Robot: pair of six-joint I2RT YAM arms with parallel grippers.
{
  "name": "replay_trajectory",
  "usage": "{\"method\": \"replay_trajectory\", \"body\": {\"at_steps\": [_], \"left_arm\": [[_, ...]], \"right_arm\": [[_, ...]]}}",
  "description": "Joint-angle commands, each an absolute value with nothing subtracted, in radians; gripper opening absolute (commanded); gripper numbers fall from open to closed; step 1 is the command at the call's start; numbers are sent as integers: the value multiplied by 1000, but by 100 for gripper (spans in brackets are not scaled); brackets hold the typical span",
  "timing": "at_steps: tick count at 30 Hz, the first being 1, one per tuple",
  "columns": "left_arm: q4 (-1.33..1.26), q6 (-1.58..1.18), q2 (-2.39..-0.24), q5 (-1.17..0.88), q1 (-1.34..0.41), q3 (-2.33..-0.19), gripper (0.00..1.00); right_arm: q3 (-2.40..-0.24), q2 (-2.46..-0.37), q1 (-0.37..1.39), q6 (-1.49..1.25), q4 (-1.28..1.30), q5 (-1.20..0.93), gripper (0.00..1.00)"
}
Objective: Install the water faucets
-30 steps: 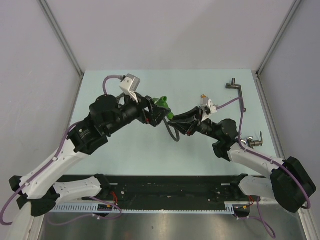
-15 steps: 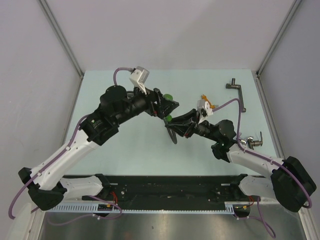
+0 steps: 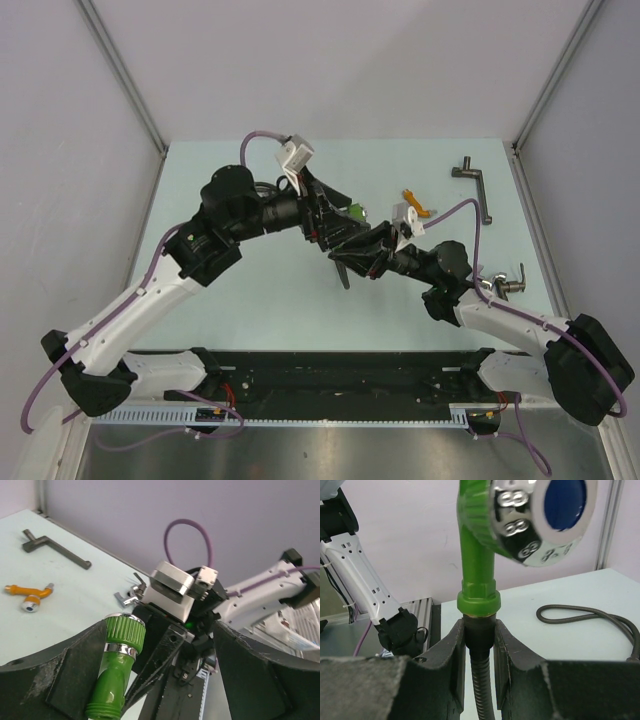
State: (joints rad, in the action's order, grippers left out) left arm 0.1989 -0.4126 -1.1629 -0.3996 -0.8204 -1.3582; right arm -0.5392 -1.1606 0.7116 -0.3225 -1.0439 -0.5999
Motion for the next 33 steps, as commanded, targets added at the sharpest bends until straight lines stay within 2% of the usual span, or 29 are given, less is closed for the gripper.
{"method": "replay_trajectory", "body": {"at_steps": [1,6,12,15,19,22,33], "left_arm": [[259,-374,-1180,-616,-818,-1413,89],[339,-313,-1196,-780,-811,-1457,90],[523,-91,-1198,-825,-810,-1521,93],[603,-2,-1181,-737,-802,-1563,96],[615,43,-1131,-440,-799,-1583,100],[649,67,-1114,-324,-799,-1623,100],[880,81,-1311,-230,-824,-1928,99]], "right_arm": [[-571,-1124,712,-302,-1106,-578,0],[-569,-1114,713,-290,-1094,-584,0],[-569,-1111,715,-287,-1091,-586,0],[-569,-1108,716,-284,-1086,-586,0],[-569,-1106,715,-281,-1083,-584,0],[-571,-1108,715,-278,-1081,-581,0],[-578,-1088,741,-207,-1008,-537,0]]}}
